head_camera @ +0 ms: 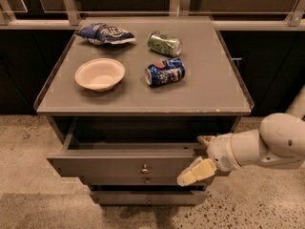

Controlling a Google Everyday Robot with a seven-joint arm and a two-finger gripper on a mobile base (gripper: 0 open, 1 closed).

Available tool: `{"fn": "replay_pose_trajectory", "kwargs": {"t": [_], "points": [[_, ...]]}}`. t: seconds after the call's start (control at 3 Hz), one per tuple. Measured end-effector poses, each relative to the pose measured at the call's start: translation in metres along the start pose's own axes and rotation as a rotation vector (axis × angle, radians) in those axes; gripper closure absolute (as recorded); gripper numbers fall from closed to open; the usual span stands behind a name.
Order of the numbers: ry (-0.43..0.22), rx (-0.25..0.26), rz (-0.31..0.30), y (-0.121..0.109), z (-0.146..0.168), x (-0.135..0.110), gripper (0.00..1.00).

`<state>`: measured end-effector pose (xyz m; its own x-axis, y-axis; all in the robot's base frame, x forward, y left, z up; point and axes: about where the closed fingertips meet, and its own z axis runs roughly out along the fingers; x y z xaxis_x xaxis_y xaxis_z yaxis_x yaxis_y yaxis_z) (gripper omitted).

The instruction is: Open top drawer

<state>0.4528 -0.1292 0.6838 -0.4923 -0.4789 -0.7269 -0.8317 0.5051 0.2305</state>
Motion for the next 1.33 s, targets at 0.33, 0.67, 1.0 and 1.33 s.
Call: {"fn": "replay_pose_trajectory", "kwargs": {"t": [0.33,0.67,1.0,1.33], "points": [[0.035,-0.041,0.028,0.004,0.014,0.017,0.00],[0.035,-0.041,0.028,0.005,0.012,0.014,0.00],[0.036,-0.030,0.052,0.010,0.003,0.018,0.00],[0.066,-0.024,0.082,0.018,-0.011,0.032,0.00]]}}
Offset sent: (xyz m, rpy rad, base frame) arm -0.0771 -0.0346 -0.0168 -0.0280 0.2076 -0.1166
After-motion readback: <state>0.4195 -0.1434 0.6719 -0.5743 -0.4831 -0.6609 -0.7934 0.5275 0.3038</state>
